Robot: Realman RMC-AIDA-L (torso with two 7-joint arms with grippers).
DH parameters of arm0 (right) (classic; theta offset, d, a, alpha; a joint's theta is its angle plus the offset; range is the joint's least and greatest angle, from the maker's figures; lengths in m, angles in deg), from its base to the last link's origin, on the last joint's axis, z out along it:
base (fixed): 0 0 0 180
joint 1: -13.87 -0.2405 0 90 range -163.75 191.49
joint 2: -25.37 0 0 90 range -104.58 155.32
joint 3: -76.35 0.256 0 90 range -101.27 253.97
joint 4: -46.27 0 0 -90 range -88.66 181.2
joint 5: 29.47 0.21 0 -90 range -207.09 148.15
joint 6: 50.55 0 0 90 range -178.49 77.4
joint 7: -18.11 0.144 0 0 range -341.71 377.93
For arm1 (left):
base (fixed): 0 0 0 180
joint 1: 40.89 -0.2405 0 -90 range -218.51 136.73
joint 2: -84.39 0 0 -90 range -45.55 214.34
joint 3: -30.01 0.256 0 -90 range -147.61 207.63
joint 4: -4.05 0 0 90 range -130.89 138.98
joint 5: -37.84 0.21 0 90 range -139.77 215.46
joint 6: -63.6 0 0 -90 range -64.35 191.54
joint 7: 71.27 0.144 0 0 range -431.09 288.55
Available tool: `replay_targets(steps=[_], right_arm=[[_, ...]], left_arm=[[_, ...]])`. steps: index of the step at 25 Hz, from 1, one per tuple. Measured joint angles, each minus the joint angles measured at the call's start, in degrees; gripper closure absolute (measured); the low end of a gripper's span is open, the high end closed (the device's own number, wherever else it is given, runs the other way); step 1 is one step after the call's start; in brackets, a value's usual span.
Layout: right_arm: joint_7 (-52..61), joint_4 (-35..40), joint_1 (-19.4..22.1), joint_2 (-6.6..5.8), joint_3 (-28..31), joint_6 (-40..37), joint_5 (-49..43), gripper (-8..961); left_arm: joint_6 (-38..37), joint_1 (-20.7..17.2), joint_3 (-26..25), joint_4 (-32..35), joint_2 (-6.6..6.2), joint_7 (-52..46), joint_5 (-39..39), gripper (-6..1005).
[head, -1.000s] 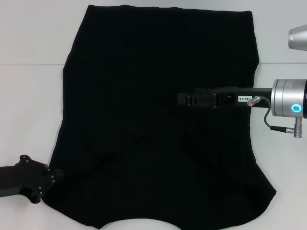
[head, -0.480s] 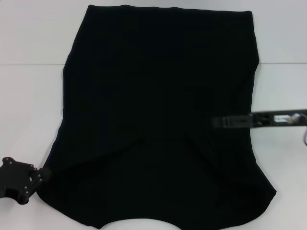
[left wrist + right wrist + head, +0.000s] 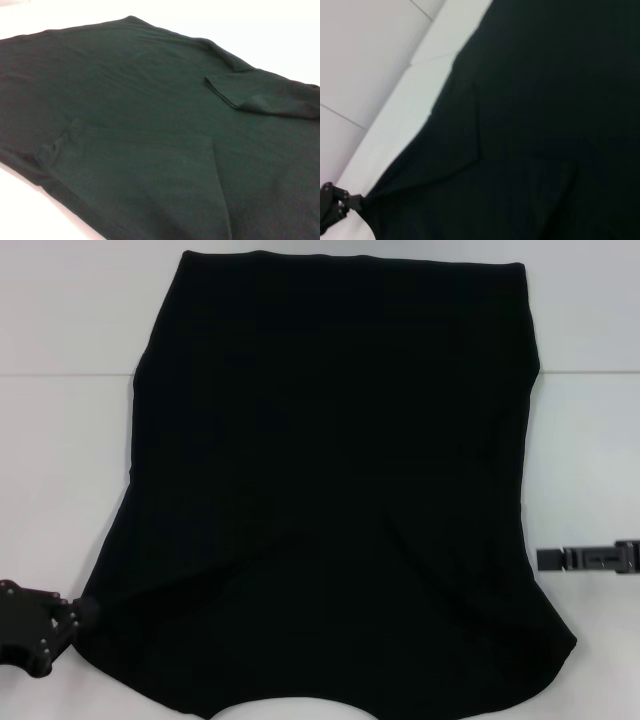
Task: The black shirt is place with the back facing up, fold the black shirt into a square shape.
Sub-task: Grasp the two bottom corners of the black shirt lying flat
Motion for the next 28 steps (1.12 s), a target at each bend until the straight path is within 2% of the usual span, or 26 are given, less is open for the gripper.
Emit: replay_targets(steps=[6,14,20,28], right_arm=[[0.67,-2.19,0.65,-0.19,0.71,-0.66,-4.36,118],[0.74,-3.74,-0.74,1.19,0.59,-1.02,-8.2,126],[0.65,-3.78,-1.12,1.3,-0.1,-1.69,-8.98,132],[0.47,-3.78,-1.11,1.34,0.01,-0.82,-9.83,373]], left_arm=[[-0.03,-0.13,-0.26,-0.07,0.0,0.05,-0.09,996],[-0.01,0.16,-0.28,-0.07,-0.02,0.09,-0.14,997],[-0.03,0.34,-0.27,-0.05,-0.09,0.07,-0.15,997],[-0.08,0.33,-0.27,-0.05,-0.09,0.11,-0.59,997]])
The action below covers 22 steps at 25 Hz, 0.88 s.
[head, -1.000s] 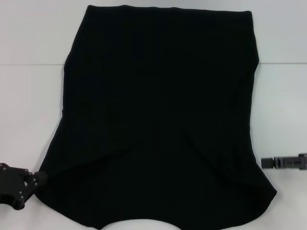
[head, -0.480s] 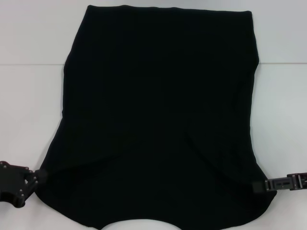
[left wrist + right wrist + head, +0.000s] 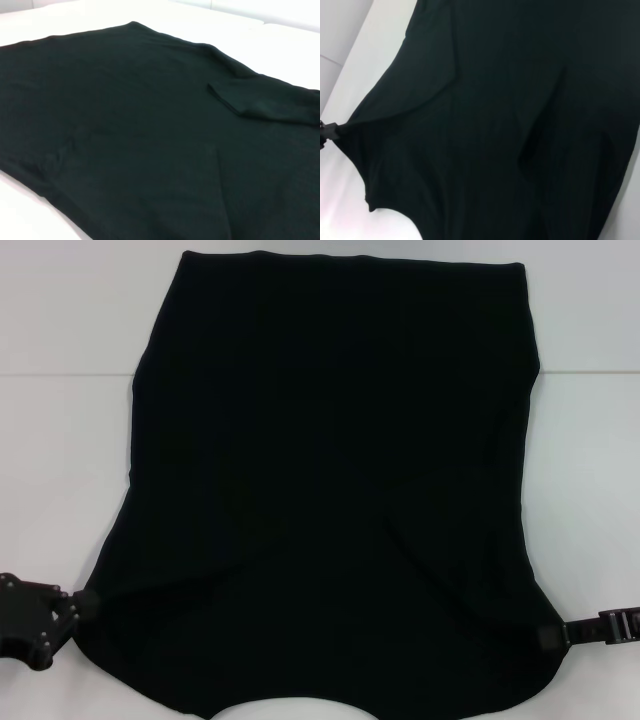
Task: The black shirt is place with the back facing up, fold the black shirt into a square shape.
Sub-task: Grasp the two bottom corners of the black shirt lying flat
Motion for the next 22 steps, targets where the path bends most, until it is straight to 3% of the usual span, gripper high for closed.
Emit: replay_targets(steps=[11,17,22], right_arm=[[-3.46,-0.1,0.73,0.93,0.97,1.06,-0.01,822],[-6.98,0.08,3.81,0.46,4.2,-0.61,0.0,910],[-10.44,0.5,6.75,-0.17,8.5,-3.47,0.0,909]], left_arm=[[0.42,0.14,0.0,-0.87,0.0,0.08,-0.22,996],[-0.73,-0.27,-1.35,-0.33,-0.1,-0.31,-0.27,996],[-4.0,-0.72,-4.29,0.08,-0.21,-0.38,-0.25,996]])
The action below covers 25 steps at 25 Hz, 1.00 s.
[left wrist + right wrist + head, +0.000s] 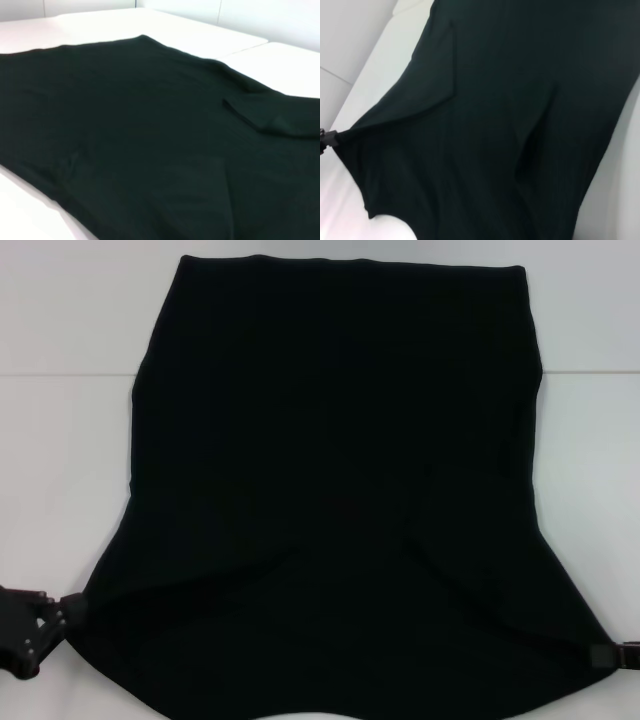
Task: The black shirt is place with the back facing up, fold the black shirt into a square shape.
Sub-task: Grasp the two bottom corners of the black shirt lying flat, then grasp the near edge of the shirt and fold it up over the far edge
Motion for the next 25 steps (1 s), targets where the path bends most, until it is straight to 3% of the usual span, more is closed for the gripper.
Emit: replay_targets(steps=[14,25], right_arm=[[-6.22,0.21,7.43,-2.95,4.49,-4.73,-0.34,909],[-8.01,0.31,8.64,-4.47,12.57,-6.6,-6.22,909]], left_arm=[[-14.09,-4.19,-1.42,1.45,0.24,-1.5,1.47,996],[-15.94,-5.92,-1.41,-0.78,0.62,-1.55,2.97,996]])
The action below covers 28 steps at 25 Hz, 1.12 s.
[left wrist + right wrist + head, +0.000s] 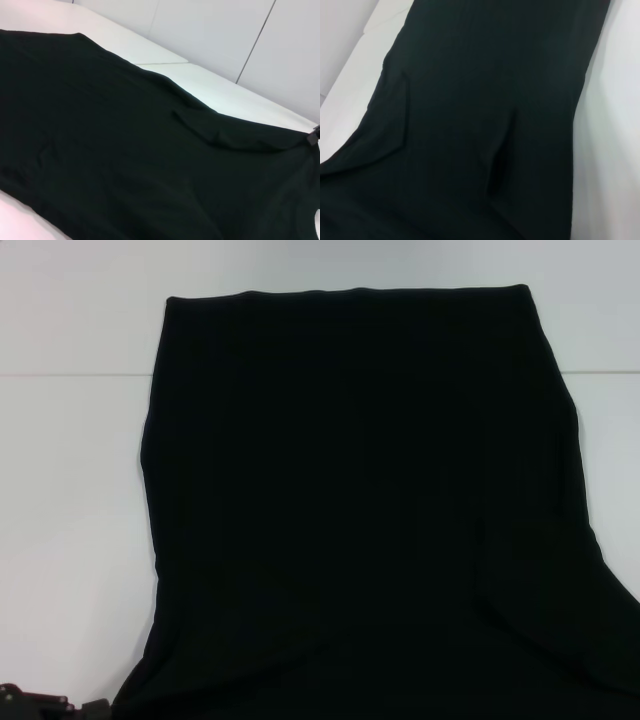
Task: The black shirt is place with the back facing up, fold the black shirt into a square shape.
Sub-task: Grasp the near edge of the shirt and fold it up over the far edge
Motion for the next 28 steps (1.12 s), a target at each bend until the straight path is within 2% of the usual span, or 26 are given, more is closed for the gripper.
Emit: replay_targets(steps=[7,13,17,18,19,21,25,28], right_arm=[[0.01,0.18,-1.28,-0.17,2.29,-1.37,-0.02,909],[0.89,0.18,-6.6,0.66,8.16,-3.03,0.45,909],[2.33,0.17,-11.13,1.73,10.86,0.64,0.48,910],[2.71,0.13,-12.26,1.91,11.2,1.99,0.53,910],[2.96,-0.09,-13.47,2.03,11.27,3.31,0.54,910],[3.28,-0.77,-15.83,2.14,11.22,6.12,0.63,910],[4.29,-3.29,-21.03,2.75,10.72,15.89,0.35,910],[4.28,-6.99,-25.1,3.01,10.52,25.25,0.27,910]], left_arm=[[-0.01,1.88,-0.01,-0.65,-0.24,-0.39,-0.26,997],[3.34,9.44,-0.09,-1.49,-1.06,-3.55,-0.91,997],[10.04,16.39,0.28,-5.66,-3.02,-7.33,-1.3,997],[10.04,16.39,0.28,-5.66,-3.02,-7.33,-1.3,997],[11.86,18.09,0.41,-7.09,-3.73,-8.28,-1.3,997],[18.04,23.43,0.47,-11.42,-6.15,-11.61,-1.34,997],[25.88,28.12,0.97,-14.79,-7.6,-14.88,-1.35,997],[32.9,31.44,1.26,-17.13,-8.02,-16.17,-1.32,997]])
